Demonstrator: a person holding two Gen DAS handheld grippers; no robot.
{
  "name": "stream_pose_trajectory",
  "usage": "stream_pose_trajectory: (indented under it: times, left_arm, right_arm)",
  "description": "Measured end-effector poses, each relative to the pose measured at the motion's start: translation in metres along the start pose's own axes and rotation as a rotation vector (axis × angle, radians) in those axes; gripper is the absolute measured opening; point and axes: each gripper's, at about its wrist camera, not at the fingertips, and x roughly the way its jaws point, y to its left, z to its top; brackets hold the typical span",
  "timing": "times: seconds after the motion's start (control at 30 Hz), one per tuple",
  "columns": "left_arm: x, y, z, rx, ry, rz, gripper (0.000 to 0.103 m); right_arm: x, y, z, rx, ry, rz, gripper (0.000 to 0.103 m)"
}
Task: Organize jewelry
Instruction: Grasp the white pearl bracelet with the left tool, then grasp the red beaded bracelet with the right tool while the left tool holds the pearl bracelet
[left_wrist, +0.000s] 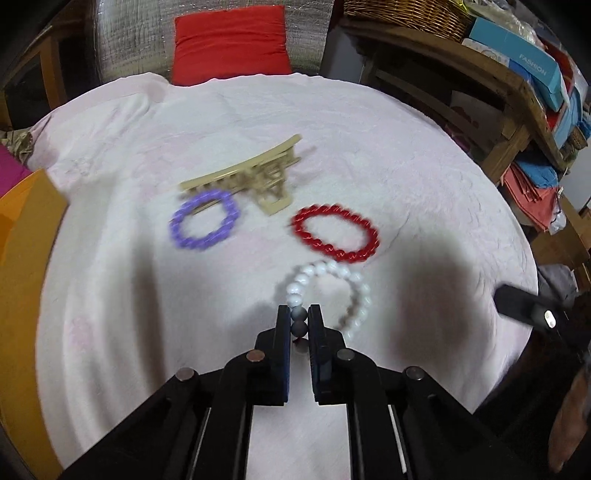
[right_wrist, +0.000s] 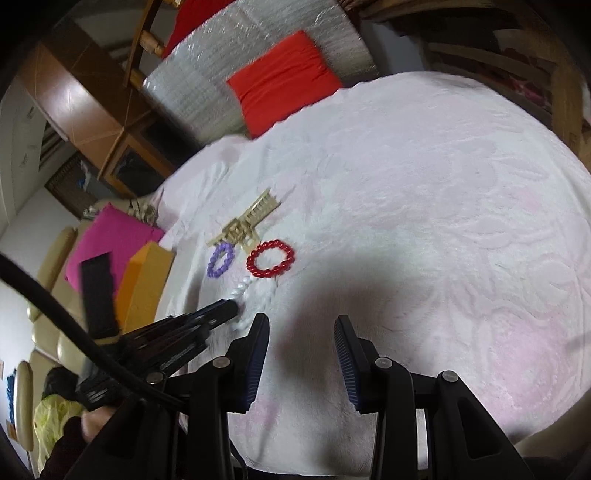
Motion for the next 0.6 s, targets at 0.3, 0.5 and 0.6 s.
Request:
stream_pose_trajectory:
  times: [0.3,0.5,0.6]
  left_arm:
    - [-0.033,0.035,-0.020,-0.024,-0.039,0.034,0.009]
    - [-0.046,0.056,-0.027,-0.066,-0.057,0.041,0.009]
    - [-0.051,0.061,-0.029,-0.076,-0.062,0.043,0.009]
  right_arm:
    - [0.050,0.044,0.025,-0.115,0.062,-0.062,0.065]
    - [0.087,0.080,0.036,-0.281,0.065,-0.150,0.066]
    - [0.110,0.090,0.034,-0.368,0.078,-0.242,0.066]
